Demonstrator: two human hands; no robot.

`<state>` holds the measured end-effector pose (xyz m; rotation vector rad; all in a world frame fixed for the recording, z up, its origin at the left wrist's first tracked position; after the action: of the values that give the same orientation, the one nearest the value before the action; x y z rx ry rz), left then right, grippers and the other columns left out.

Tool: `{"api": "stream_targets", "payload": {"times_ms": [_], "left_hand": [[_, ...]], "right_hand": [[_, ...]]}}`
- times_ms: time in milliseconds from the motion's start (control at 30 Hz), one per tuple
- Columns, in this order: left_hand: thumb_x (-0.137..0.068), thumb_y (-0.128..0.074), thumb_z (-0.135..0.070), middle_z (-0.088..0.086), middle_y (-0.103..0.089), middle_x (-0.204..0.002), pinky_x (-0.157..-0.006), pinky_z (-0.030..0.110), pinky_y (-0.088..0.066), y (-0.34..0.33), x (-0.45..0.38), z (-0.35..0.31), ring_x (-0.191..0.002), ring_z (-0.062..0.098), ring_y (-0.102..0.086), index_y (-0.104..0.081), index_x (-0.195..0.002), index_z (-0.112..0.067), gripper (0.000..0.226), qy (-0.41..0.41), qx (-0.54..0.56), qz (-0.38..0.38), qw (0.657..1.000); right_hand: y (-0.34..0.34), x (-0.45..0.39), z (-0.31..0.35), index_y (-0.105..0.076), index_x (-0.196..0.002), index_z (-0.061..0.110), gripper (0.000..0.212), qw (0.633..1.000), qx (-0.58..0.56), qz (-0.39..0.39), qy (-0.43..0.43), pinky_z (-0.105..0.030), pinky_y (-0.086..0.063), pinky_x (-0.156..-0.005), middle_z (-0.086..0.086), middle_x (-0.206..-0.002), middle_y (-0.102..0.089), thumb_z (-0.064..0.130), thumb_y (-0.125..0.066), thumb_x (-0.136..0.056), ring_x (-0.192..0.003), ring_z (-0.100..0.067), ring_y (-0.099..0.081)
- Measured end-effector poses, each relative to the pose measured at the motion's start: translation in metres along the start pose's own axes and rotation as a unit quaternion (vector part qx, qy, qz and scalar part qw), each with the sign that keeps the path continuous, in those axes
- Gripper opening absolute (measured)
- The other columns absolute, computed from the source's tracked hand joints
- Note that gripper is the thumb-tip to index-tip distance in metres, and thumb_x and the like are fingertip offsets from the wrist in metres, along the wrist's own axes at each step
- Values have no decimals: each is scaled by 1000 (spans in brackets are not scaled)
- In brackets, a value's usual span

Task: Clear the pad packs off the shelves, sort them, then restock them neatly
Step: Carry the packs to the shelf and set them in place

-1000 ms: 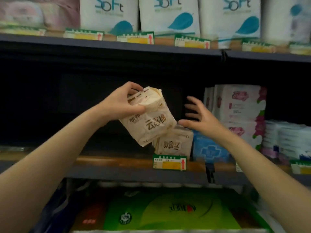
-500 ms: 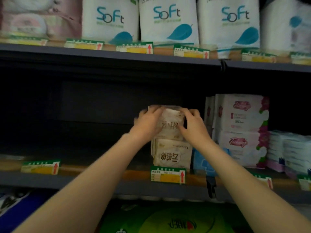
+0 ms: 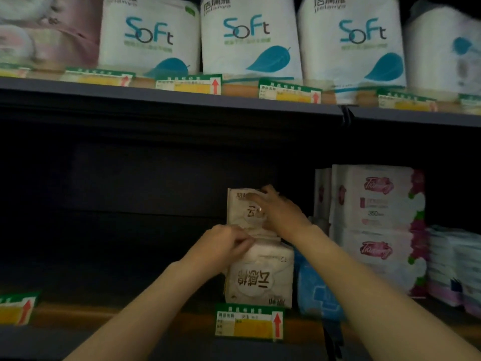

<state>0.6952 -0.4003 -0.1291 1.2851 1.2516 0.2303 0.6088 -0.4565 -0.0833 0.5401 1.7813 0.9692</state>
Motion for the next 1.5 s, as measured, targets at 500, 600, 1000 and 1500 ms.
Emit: {"api": "stream_targets", "payload": {"times_ms": [500,600,1000,1500], "left_hand": [[-95,-47,-37,1,-67,-96,-81,37,-52,-17,-9,21,-85,14,-63,-71,-96,-18,31,75,-14,65,995],[-97,-43,-36,2,-66,-98,-78,36,-51,-18,-7,18,-84,15,-61,-69,-101,-18,32,84,-25,71,994],[-82,-47,-10,15,-60,-103,-80,37,-39,-15,233,-85,-96,26,-51,-64,-102,-4,27,-121,15,-186,975],[-93,-52,-15,11,-25,-152,-113,42,-24,-384,479,-47,-138,29,-29,-28,-144,-11,57,130,-29,494,859]], "right_hand": [[-22,-21,-23,-28,-146,37,55,990,-137,36,2,-32,-29,-112,3,-159,2,23,-49,-97,-142,-23,-17],[11,12,-10,-31,-145,31,57,975,-223,-23,-2,-34,-21,-114,-5,-157,-9,26,-55,-94,-142,-25,-18],[-36,311,59,-55,-116,7,38,946,-321,-31,18,-12,-36,-83,1,-109,-48,34,-49,-90,-98,-2,-46],[-372,540,162,-24,-148,22,55,798,-201,569,9,-37,-32,-109,-1,-155,-22,23,-45,-98,-137,-22,-30]]}}
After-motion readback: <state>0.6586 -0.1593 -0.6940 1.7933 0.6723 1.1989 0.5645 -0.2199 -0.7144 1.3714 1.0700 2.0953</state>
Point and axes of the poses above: each hand's wrist, its own x-axis away from the middle knuckle, its own y-axis out of the back of the hand, z = x × y, the point moved 9 cm from there along -x, towards the middle knuckle
